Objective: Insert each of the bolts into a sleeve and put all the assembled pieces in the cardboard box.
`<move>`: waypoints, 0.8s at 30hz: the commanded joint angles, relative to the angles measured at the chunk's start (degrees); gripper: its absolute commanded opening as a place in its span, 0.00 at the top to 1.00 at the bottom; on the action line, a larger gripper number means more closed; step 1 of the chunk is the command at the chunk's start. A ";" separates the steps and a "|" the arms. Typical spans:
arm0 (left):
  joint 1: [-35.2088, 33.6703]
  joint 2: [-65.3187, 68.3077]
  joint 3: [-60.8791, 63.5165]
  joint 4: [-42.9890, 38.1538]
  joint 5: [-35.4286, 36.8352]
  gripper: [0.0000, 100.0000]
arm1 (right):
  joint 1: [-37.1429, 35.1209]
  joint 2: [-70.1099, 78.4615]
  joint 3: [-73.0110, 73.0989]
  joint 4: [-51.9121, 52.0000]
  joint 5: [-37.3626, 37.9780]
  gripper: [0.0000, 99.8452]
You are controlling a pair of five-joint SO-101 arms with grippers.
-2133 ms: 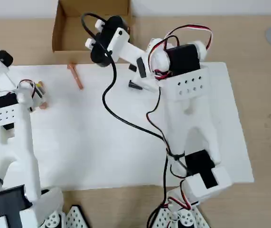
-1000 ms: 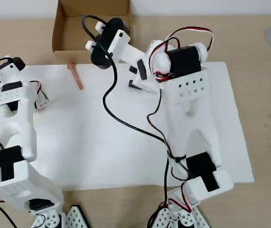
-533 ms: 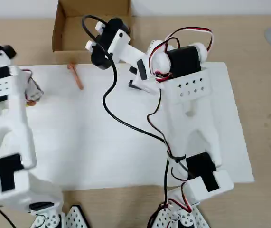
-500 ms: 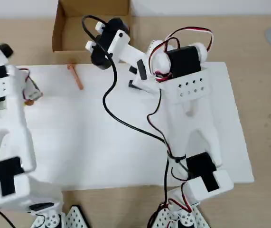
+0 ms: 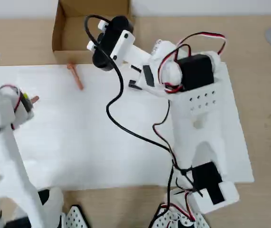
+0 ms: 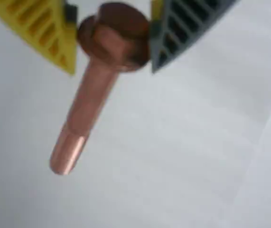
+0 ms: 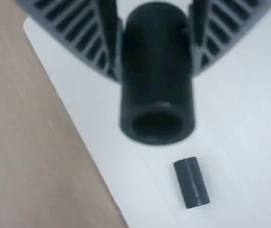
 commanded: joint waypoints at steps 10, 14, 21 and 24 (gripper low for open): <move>0.70 -3.12 10.46 1.58 -4.04 0.98 | -0.22 -6.64 4.79 0.79 -2.20 0.99; 0.88 2.95 11.69 1.58 -4.13 0.98 | -0.22 -9.27 8.22 0.79 -2.20 0.99; 0.53 21.41 8.26 1.49 -3.78 0.98 | -0.22 -12.88 12.26 0.79 -2.20 0.99; 0.53 25.27 6.07 1.49 -3.34 0.98 | -0.22 -13.76 13.76 0.79 -2.11 0.99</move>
